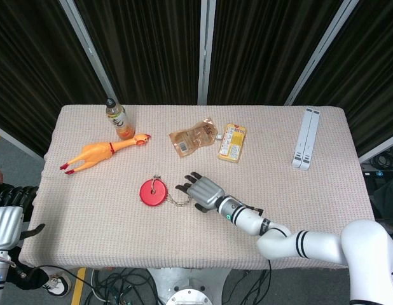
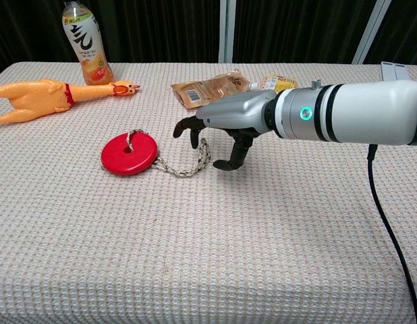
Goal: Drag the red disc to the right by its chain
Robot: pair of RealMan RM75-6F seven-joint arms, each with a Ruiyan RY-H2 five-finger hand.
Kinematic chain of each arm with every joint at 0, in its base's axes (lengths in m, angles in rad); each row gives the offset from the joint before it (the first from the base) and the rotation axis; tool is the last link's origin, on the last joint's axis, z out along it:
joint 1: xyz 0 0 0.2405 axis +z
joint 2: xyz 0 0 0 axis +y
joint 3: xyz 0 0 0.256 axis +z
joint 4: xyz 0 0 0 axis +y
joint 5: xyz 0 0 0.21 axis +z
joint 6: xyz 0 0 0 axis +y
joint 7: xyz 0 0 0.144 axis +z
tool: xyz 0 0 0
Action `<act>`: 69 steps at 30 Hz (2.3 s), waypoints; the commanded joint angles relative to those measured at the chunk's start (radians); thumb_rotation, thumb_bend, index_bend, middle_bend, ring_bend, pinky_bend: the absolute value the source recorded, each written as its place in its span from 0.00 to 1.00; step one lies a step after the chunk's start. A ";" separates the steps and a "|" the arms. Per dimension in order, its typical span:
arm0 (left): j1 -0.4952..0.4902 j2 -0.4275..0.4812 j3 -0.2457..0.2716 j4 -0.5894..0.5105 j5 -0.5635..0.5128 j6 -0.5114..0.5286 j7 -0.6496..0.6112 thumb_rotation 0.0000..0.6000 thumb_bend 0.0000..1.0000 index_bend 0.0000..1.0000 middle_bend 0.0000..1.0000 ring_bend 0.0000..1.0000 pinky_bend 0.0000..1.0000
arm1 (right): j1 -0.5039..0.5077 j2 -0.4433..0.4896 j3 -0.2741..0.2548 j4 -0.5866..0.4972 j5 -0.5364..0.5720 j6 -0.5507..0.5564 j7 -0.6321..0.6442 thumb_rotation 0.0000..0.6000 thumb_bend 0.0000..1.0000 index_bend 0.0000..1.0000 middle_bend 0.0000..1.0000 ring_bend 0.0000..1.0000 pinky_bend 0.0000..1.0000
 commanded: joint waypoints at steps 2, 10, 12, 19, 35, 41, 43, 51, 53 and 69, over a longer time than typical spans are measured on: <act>0.000 -0.001 -0.001 0.003 -0.002 -0.002 -0.002 1.00 0.01 0.18 0.17 0.13 0.15 | -0.005 -0.007 -0.001 0.007 -0.012 0.002 0.038 1.00 0.38 0.14 0.26 0.00 0.00; 0.003 -0.004 0.001 0.014 -0.003 -0.005 -0.012 1.00 0.01 0.18 0.17 0.13 0.15 | -0.005 -0.025 -0.013 0.031 -0.042 0.018 0.061 1.00 0.40 0.20 0.41 0.00 0.00; 0.003 -0.005 0.002 0.017 -0.003 -0.006 -0.015 1.00 0.01 0.18 0.17 0.13 0.15 | -0.005 -0.032 -0.014 0.039 -0.043 0.026 0.059 1.00 0.41 0.22 0.43 0.01 0.00; 0.005 -0.009 0.003 0.026 -0.001 -0.006 -0.019 1.00 0.01 0.18 0.17 0.13 0.15 | -0.006 -0.055 -0.013 0.060 -0.041 0.062 0.040 1.00 0.45 0.35 0.53 0.07 0.00; 0.006 -0.015 0.003 0.041 0.005 -0.004 -0.030 1.00 0.01 0.19 0.17 0.13 0.15 | -0.033 -0.071 -0.011 0.059 -0.021 0.161 -0.021 1.00 0.50 0.81 0.85 0.33 0.03; 0.005 -0.013 0.002 0.036 0.009 -0.002 -0.029 1.00 0.01 0.19 0.17 0.13 0.15 | -0.078 -0.027 -0.014 0.006 -0.048 0.232 -0.012 1.00 0.51 0.94 0.93 0.39 0.04; 0.004 -0.014 0.002 0.035 0.009 -0.004 -0.028 1.00 0.01 0.19 0.17 0.13 0.15 | -0.101 0.003 -0.020 -0.025 -0.056 0.258 -0.010 1.00 0.51 0.96 0.94 0.39 0.04; -0.005 -0.021 0.002 0.031 0.012 -0.015 -0.016 1.00 0.01 0.19 0.17 0.13 0.15 | -0.212 0.145 -0.072 -0.163 -0.104 0.356 0.022 1.00 0.52 0.97 0.95 0.39 0.04; -0.007 -0.022 0.001 0.029 0.011 -0.018 -0.011 1.00 0.01 0.19 0.17 0.13 0.15 | -0.240 0.181 -0.087 -0.185 -0.118 0.377 0.037 1.00 0.52 0.97 0.95 0.39 0.04; -0.016 -0.029 0.005 0.012 0.005 -0.035 0.026 1.00 0.01 0.19 0.17 0.13 0.15 | -0.483 0.410 -0.175 -0.122 -0.208 0.515 0.301 1.00 0.52 0.98 0.95 0.40 0.04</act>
